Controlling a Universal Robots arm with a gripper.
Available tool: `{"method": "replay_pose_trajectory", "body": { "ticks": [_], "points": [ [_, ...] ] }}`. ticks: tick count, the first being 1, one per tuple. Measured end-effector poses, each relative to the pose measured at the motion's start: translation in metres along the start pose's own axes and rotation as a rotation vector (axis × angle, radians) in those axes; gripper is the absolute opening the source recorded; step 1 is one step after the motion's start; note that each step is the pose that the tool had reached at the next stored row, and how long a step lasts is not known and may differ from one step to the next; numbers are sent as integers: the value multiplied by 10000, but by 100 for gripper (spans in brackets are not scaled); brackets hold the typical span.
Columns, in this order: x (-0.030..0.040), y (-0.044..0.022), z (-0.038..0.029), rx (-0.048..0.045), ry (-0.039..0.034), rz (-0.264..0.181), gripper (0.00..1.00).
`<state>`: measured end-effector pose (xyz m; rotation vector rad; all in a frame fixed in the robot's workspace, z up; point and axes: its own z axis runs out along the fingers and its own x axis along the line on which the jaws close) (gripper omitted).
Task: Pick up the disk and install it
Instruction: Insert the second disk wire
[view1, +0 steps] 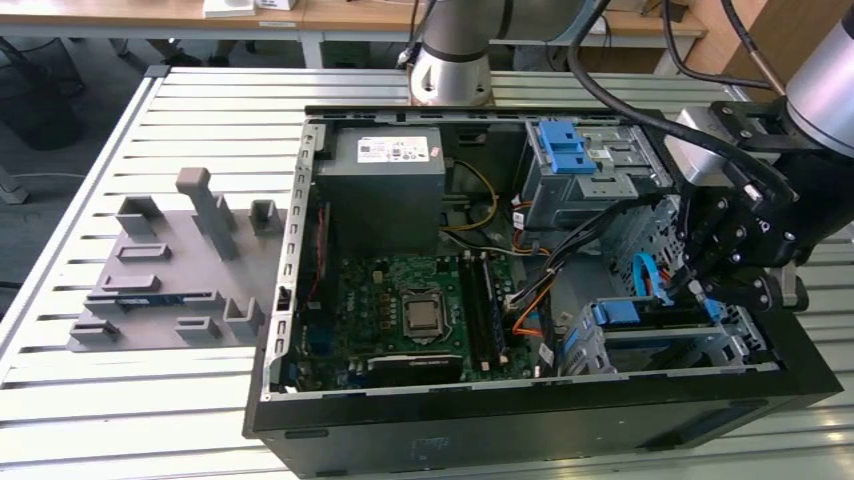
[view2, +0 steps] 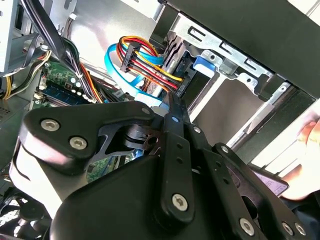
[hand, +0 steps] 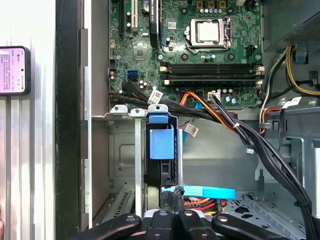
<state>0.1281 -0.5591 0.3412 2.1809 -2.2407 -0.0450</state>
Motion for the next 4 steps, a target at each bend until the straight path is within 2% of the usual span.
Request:
{"method": "replay_pose_trajectory", "body": {
  "ticks": [4],
  "points": [
    [0, 0, -2, 0, 3, 0, 11]
  ]
}}
